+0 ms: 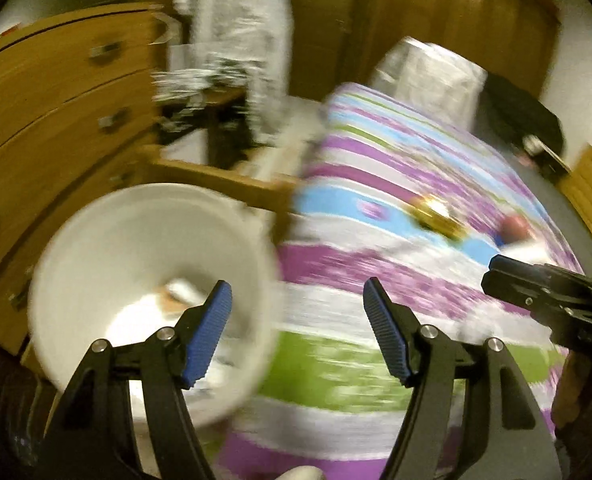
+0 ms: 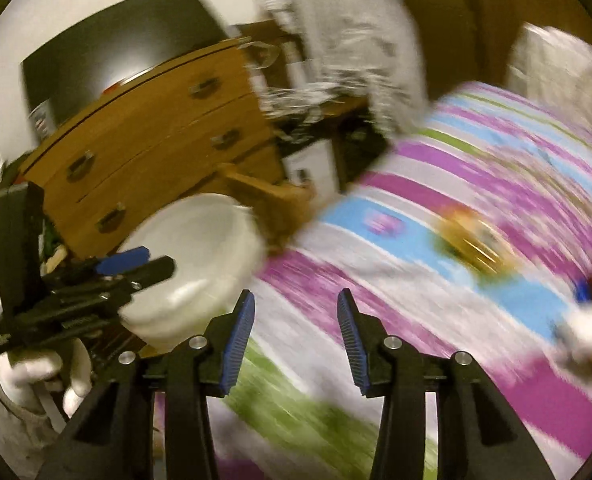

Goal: Collect trash
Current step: 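Move both open tools back over the bed, then grasp the white foam block with the left tool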

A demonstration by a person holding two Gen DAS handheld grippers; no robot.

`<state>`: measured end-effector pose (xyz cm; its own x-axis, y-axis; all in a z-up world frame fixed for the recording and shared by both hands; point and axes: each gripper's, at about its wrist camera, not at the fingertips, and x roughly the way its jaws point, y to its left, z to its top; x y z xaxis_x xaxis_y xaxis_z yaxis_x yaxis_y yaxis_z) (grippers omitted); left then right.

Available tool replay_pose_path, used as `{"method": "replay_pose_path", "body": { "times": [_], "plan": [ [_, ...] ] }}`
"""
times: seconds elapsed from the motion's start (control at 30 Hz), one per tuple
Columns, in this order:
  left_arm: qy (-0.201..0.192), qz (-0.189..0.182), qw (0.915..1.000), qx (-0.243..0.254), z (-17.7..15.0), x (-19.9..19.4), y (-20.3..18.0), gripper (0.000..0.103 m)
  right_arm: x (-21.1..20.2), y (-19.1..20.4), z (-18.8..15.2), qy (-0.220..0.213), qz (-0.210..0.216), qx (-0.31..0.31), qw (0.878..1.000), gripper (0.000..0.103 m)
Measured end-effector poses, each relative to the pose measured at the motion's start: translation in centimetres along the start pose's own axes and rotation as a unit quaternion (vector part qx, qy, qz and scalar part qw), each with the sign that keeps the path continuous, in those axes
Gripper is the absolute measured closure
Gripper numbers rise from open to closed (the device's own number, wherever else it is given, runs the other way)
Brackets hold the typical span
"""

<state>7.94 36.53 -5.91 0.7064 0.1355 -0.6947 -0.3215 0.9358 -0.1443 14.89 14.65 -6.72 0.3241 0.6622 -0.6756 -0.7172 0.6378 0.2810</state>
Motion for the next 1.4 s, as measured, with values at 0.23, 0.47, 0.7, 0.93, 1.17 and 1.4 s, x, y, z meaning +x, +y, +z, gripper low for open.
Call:
{"method": "replay_pose_path", "body": {
  "times": [0.23,0.47,0.7,0.93,1.17,1.4],
  "plan": [
    [0.030,-0.081,0.9908,0.104,-1.4,4.1,-11.5,0.038,-9.8,-13.1,-8.6,-0.039,-0.090,0.090,0.991,0.047],
    [0.053,-0.150,0.9671,0.198,-1.8,9.1,-23.1,0.024,-14.9,-23.0,-14.1,-0.060,-0.157,0.150,0.974,0.041],
    [0.039,-0.154,0.9451,0.286,-1.3,12.8,-30.4,0.021,-14.3,-26.2,-15.2,-0.072,-0.145,0.177,0.971,0.036],
    [0.031,-0.140,0.9286,0.342,-1.0,16.0,-34.0,0.021,-13.3,-26.4,-15.2,-0.070,-0.120,0.184,0.973,0.035],
    [0.037,-0.160,0.9405,0.297,1.1,17.1,-33.8,0.060,-12.6,-26.6,-15.3,-0.066,-0.106,0.186,0.975,0.035],
    [0.074,-0.192,0.9445,0.256,1.0,14.2,-32.3,0.089,-12.5,-27.1,-15.7,-0.069,-0.096,0.191,0.974,0.035]
  ]
}}
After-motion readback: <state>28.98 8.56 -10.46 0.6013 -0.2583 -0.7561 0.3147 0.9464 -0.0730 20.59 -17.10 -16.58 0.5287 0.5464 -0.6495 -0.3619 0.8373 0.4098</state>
